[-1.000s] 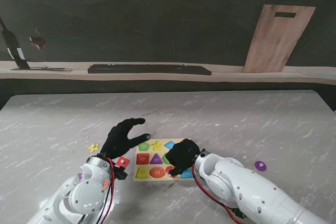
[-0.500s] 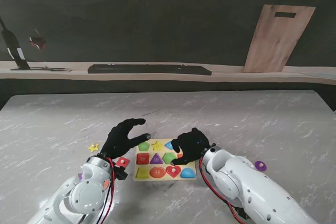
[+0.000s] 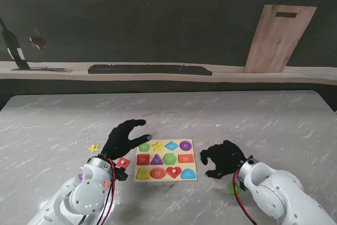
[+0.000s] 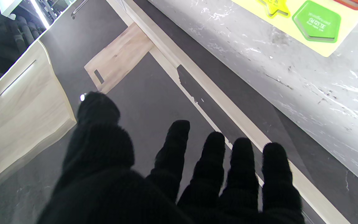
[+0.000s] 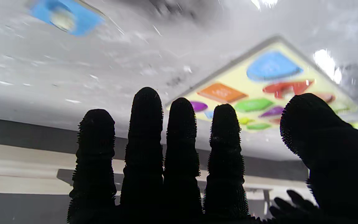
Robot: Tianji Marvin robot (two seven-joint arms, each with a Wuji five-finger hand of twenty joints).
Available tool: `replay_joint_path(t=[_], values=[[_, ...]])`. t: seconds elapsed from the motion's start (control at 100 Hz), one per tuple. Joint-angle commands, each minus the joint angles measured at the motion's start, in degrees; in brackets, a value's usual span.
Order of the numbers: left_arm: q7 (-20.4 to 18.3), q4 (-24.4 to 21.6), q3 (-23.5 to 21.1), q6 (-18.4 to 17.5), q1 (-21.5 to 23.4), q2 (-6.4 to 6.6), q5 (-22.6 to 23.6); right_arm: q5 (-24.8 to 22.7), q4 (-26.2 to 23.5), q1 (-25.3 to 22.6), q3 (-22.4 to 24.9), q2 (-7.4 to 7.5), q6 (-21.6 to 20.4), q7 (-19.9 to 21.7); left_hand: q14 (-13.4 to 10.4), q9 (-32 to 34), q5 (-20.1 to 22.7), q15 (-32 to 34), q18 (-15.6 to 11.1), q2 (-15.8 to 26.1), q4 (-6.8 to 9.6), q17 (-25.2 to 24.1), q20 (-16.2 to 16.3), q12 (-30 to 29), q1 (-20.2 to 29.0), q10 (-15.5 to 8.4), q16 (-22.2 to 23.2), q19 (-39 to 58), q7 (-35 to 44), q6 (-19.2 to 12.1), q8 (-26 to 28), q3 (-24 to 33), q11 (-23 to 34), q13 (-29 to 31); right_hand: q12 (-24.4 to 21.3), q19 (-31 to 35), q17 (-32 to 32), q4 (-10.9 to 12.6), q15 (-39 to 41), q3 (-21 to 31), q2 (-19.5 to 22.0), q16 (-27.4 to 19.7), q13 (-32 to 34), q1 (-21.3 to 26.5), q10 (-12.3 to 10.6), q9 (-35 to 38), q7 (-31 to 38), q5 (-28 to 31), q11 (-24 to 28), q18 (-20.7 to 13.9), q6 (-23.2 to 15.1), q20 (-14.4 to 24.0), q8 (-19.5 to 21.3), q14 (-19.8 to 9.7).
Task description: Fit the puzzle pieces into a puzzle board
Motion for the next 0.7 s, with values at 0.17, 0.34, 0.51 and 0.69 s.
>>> replay_joint_path(t=[0.17,0.34,0.51,0.69], values=[[-0.42,0.25,0.44,0.26,-0.31,-0.08,-0.36,-9.65,-3.02,-7.21,6.39,1.97,-3.49,0.2,-0.35,0.58,1.09,-1.12,5.56,1.37,1.86,-0.05,0.8,-0.04,-0.19,-0.69,0.11,-0.65,-0.7,-1.62,-0.18,-1.18,-1.15,1.91,0.35,2.07,1.76,0.64,4.23,-0.85,2.09,2.33,3.21,-0.42,-1.02,5.58,1.11,5.31,2.11,-0.38,-1.34,1.07,0.0,-0.04],[-0.56,0.41,0.6,0.27,-0.45,-0.07,-0.45,-14.24,-3.84,-9.72,8.65,2.33,-4.36,-1.24,-0.29,0.54,1.12,-1.14,5.56,1.46,1.87,-0.05,0.8,-0.06,-0.17,-0.66,0.1,-0.65,-0.71,-1.55,-0.18,-1.19,-1.17,1.86,1.44,3.16,2.3,0.39,7.22,0.37,0.91,4.02,3.78,-0.62,-1.09,5.94,1.6,6.02,4.4,-0.57,-1.42,2.25,0.62,-0.18],[-0.43,0.44,0.65,0.27,-0.44,-0.09,-0.41,-17.95,-3.54,-10.22,9.32,2.78,-4.87,-2.91,-0.38,0.56,1.12,-1.12,5.56,1.57,1.86,-0.05,0.81,-0.07,-0.22,-0.63,0.1,-0.65,-0.77,-1.53,-0.21,-1.22,-1.16,1.87,2.38,3.65,3.3,-3.35,8.65,-0.88,1.05,4.92,5.26,-0.32,-1.68,8.38,4.6,8.2,4.73,-0.35,-3.8,3.51,-4.67,0.09],[-0.35,0.43,0.68,0.33,-0.43,-0.11,-0.41,-18.51,-2.71,-9.66,8.9,2.94,-4.6,-2.28,-0.33,0.56,1.23,-1.08,5.56,1.62,1.86,-0.05,0.81,-0.09,-0.17,-0.66,0.11,-0.65,-0.8,-1.54,-0.22,-1.21,-1.17,1.9,2.38,3.79,3.24,-3.34,8.57,-0.56,-0.28,4.94,5.06,0.94,-1.52,8.15,4.59,7.95,4.51,-0.33,-3.68,3.63,-5.1,0.19]])
